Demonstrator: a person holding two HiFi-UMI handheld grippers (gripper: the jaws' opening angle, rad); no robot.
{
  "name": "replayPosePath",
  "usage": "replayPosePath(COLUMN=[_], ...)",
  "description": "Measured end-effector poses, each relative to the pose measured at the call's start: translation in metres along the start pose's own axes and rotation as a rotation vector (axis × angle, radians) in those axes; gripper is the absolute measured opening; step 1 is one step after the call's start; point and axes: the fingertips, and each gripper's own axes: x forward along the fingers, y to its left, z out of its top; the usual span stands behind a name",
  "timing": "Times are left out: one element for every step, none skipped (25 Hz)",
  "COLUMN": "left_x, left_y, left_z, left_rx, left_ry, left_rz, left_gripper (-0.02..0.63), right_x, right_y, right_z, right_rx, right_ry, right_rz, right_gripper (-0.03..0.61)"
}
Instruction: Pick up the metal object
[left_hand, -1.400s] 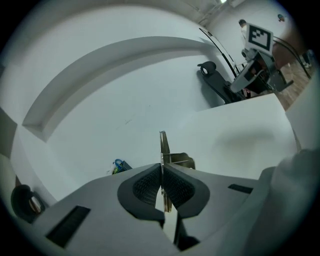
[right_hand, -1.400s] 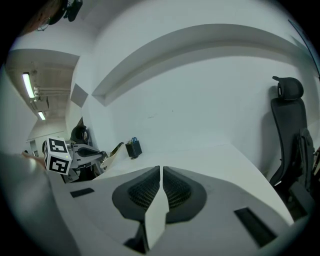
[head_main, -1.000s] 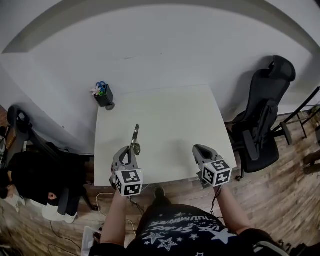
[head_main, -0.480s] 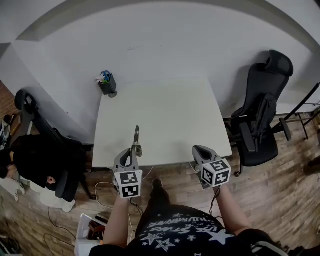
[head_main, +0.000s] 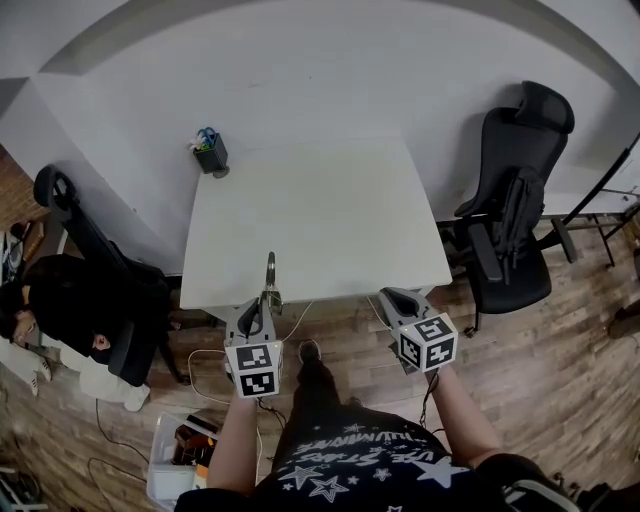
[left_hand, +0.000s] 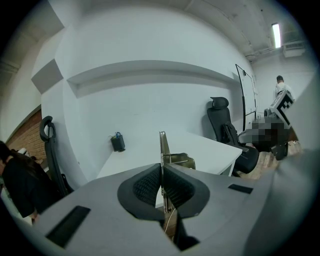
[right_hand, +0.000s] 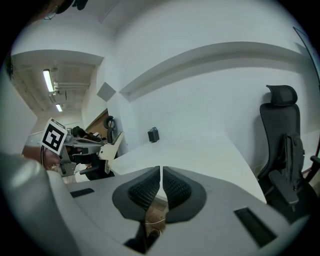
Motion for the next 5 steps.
replayPosePath(left_x=[-0.005, -0.010, -0.016, -0.021, -0.026], left_y=[-0.004, -0.008, -0.012, -0.017, -0.021], left_z=[-0.001, -0.003, -0.004, -0.005, -0.007], left_rx=[-0.002, -0.003, -0.006, -0.009, -0.012], left_ry=[0.002, 0.003, 0.005, 0.006, 0.008], left_rz=[-0.001, -0.002, -0.002, -0.002, -0.002], left_gripper=[0.021, 0.021, 0.021, 0.021, 0.021], right_x=[-0.006, -0.012, -0.018, -0.024, -0.031], right_y=[0.001, 0.001, 0.001, 0.001, 0.002], right_z=[-0.002, -0.003, -0.005, -0.008, -0.010], right_rx=[-0.002, -0.004, -0.005, -0.005, -0.006], right_ry=[0.000, 0.000, 0.001, 0.002, 0.002], right_rz=[0.001, 0.002, 0.002, 0.003, 0.004], right_gripper=[0.051, 0.051, 0.051, 0.051, 0.051])
